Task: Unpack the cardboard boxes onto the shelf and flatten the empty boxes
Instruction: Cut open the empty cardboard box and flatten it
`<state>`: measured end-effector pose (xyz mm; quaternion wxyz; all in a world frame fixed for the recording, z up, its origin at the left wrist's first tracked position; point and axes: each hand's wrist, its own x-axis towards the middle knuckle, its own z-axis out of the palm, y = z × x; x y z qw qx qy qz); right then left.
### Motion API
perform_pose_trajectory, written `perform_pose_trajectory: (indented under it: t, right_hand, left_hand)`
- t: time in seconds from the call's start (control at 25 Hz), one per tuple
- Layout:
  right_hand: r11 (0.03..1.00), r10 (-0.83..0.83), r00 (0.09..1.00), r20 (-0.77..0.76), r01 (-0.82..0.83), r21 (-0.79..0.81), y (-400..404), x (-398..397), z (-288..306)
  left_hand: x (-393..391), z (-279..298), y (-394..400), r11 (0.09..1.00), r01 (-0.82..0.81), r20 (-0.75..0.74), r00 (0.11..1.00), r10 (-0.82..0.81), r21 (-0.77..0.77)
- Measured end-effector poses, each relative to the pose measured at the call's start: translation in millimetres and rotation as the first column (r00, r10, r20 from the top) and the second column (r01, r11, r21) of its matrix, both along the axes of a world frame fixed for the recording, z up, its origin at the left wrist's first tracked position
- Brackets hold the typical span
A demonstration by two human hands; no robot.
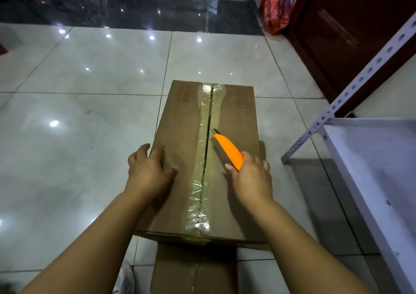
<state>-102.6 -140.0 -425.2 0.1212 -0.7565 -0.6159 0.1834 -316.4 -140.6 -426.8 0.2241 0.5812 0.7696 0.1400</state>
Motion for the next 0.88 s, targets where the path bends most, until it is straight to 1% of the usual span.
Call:
perform_pose_trajectory:
  t: [0.12,0.2,0.28,0.36,0.48,0.64,0.8,0.88]
  right_hand:
    - [0.981,0.162,0.985,0.058,-0.155,-0.117,7,-10,-17]
    - [0.963,0.221,0.966,0.137,-0.194,-0.185,8,-12,-27]
    - [0.962,0.23,0.958,0.173,-0.197,-0.189,8,-11,-29]
    - [0.963,0.233,0.959,0.16,-0.205,-0.172,5,-8,-28]
    - [0.964,0.237,0.964,0.121,-0.218,-0.154,-2,1,-23]
    - [0.968,0.235,0.968,0.087,-0.225,-0.115,-21,12,-21]
    - [0.965,0.239,0.969,0.065,-0.23,-0.128,-44,20,-16]
    - [0.961,0.25,0.966,0.065,-0.24,-0.137,-57,24,-15]
  left_hand:
    - [-7,-17,4,0.993,0.007,0.048,0.999,-0.001,-0.116]
    - [-7,-24,5,0.99,0.009,0.086,0.996,0.003,-0.144]
    - [-4,-28,4,0.99,0.004,0.052,0.999,0.004,-0.139]
    - [-1,-28,0,0.989,-0.002,0.001,1.0,0.002,-0.146]
    - [6,-26,-9,0.98,-0.022,-0.032,0.999,0.016,-0.196]
    - [16,-18,-30,0.965,-0.041,-0.028,0.999,0.035,-0.259]
    - [26,-11,-57,0.949,-0.066,-0.044,0.997,0.056,-0.307]
    - [31,-9,-69,0.941,-0.059,-0.068,0.997,0.039,-0.334]
